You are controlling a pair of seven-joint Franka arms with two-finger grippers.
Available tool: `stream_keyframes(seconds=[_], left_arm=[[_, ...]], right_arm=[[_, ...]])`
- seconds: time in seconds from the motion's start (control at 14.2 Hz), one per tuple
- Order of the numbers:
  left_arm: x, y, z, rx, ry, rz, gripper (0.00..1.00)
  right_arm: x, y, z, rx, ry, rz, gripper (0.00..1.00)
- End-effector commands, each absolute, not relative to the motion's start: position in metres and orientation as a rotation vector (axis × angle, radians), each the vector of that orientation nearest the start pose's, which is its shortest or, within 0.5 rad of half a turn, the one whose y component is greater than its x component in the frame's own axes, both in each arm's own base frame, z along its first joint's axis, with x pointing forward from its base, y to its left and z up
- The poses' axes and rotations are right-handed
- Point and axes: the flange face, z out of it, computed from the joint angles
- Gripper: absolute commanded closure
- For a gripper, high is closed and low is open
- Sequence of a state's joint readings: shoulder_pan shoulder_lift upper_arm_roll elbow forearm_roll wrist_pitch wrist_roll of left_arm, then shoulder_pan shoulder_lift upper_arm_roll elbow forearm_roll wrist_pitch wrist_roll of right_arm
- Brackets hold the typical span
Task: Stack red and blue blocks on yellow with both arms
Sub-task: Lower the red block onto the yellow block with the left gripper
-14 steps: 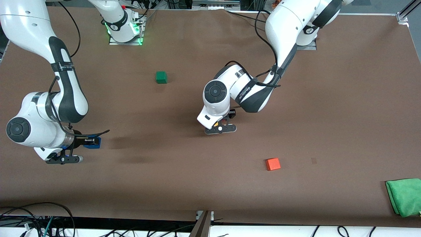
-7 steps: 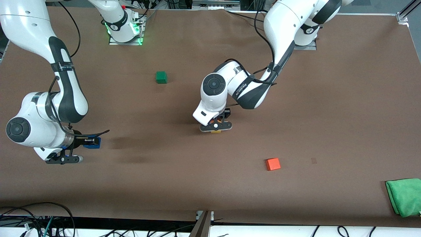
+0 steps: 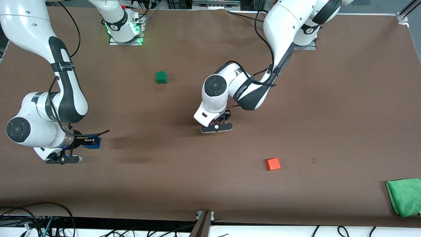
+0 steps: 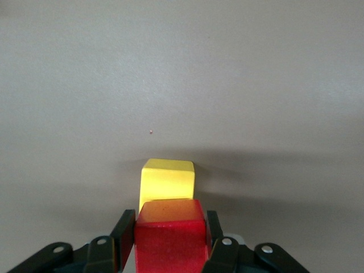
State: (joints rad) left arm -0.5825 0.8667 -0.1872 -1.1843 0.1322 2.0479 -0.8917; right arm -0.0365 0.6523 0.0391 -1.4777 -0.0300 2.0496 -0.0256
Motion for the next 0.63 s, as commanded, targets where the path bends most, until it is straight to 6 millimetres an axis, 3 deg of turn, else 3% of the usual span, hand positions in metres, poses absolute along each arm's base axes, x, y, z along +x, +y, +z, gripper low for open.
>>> stream_keyframes(seconds=[0.0, 0.28, 0.56], left_arm=[[0.583, -0.487, 0.266, -3.163, -0.168, 0.029, 0.99], [0.592, -0.481, 0.271, -3.159, -0.191, 0.006, 0.99], [0.599, -0.484, 0.307, -3.188, -0.236, 0.031, 0.99]], right_arm=[[0.704, -0.006, 0.293, -3.140, -0.070, 0.132, 0.59], [0.704, -0.005, 0.293, -3.141, -0.065, 0.132, 0.59], [0.704, -0.004, 0.293, -3.142, -0.068, 0.132, 0.59]])
